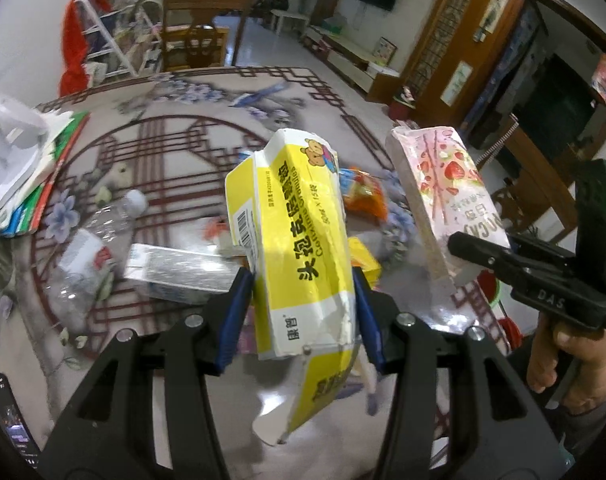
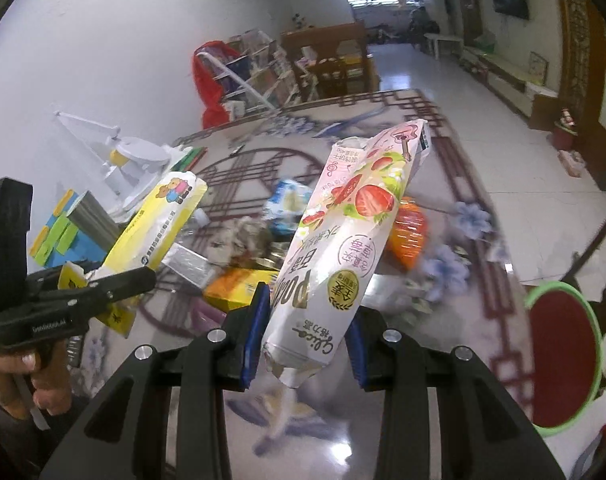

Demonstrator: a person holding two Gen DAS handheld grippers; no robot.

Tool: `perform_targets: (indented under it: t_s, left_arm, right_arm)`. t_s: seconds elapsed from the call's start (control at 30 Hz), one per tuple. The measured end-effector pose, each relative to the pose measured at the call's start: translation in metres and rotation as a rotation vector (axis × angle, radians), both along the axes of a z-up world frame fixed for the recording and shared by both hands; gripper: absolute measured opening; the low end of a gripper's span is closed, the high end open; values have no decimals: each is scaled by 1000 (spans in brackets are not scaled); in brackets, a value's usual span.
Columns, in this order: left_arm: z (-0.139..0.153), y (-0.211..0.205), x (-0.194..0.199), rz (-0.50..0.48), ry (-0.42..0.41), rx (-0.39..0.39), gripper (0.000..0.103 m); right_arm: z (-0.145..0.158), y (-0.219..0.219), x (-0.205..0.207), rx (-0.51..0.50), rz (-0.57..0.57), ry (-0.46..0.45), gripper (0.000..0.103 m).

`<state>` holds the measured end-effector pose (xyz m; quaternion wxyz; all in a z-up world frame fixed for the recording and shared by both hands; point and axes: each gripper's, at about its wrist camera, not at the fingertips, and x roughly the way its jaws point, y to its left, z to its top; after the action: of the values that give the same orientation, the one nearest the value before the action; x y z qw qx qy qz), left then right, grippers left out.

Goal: Collect trash
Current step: 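Carry the snack bag and yellow box over the red bin and open both tools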

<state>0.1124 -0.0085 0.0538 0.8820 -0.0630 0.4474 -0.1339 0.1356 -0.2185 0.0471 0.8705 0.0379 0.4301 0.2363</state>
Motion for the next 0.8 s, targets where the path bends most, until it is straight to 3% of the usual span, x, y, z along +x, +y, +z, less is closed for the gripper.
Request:
perform_targets:
  t_s: [0.23,0.8]
  left_arm:
    - [-6,-61,13,-104,19,21,48]
    - [-24,-260,63,-430,70,44,48]
  right_arm:
    - [-3,-65,-17,-10,-106,0,34]
    - [-27,-224,-27,-14,-378,57,35]
